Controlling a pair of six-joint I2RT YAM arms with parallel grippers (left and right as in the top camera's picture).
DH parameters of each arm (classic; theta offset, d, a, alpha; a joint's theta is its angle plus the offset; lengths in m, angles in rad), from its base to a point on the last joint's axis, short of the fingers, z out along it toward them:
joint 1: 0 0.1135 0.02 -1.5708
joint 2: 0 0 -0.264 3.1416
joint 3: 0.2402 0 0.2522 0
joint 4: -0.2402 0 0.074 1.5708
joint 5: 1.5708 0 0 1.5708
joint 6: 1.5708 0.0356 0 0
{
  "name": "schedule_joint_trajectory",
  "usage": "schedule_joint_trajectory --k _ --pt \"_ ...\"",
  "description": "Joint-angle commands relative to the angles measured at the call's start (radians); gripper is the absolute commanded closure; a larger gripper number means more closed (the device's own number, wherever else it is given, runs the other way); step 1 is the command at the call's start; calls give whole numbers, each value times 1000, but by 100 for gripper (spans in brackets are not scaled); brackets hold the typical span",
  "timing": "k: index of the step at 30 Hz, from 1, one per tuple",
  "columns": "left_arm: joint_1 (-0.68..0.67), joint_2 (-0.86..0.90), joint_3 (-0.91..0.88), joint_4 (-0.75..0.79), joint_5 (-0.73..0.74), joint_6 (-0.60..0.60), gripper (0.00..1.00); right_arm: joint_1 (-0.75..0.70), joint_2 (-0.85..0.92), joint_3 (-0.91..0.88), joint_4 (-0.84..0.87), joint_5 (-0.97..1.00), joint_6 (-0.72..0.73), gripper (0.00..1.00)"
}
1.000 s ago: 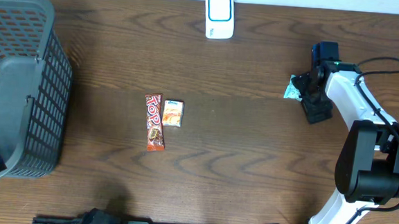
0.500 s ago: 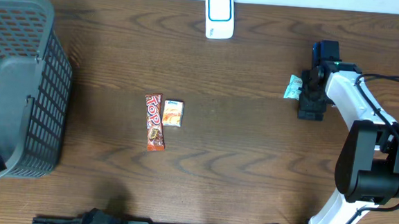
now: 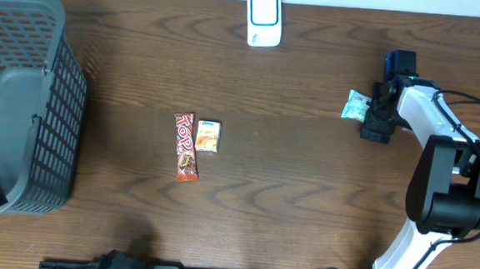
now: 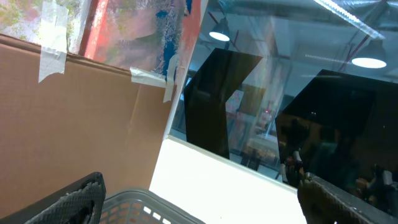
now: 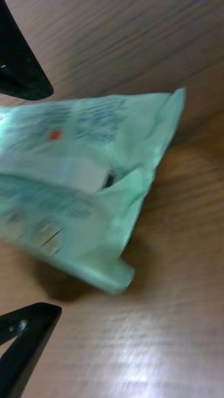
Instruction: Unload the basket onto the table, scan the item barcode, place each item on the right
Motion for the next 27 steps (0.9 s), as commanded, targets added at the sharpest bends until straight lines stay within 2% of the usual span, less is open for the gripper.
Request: schedule_joint_trajectory --k 1,2,4,8,10,14,17,21,27 --pt "2 -7 -3 1 -9 -8 2 -19 72 -1 34 -29 -31 1" --pt "2 -7 -3 1 -9 -8 2 -22 87 -1 47 -36 -48 2" --pt "2 -7 -3 1 -9 -8 2 -26 113 -1 59 -36 -90 10" --pt "2 -7 -3 1 -9 -8 2 -31 126 -1 54 -12 -171 38" --pt "2 -7 -3 1 -9 -8 2 -38 121 0 54 -5 -221 45" --pt "2 -7 -3 1 -9 -8 2 -65 101 4 18 -6 -302 70" --pt "2 -7 -3 1 -9 -8 2 -98 66 6 -13 -6 -348 75" --pt "2 -7 -3 1 -9 -8 2 -173 -25 6 -69 13 -416 75" --pt "2 -7 -3 1 -9 -8 2 -323 -153 6 -151 200 -523 68"
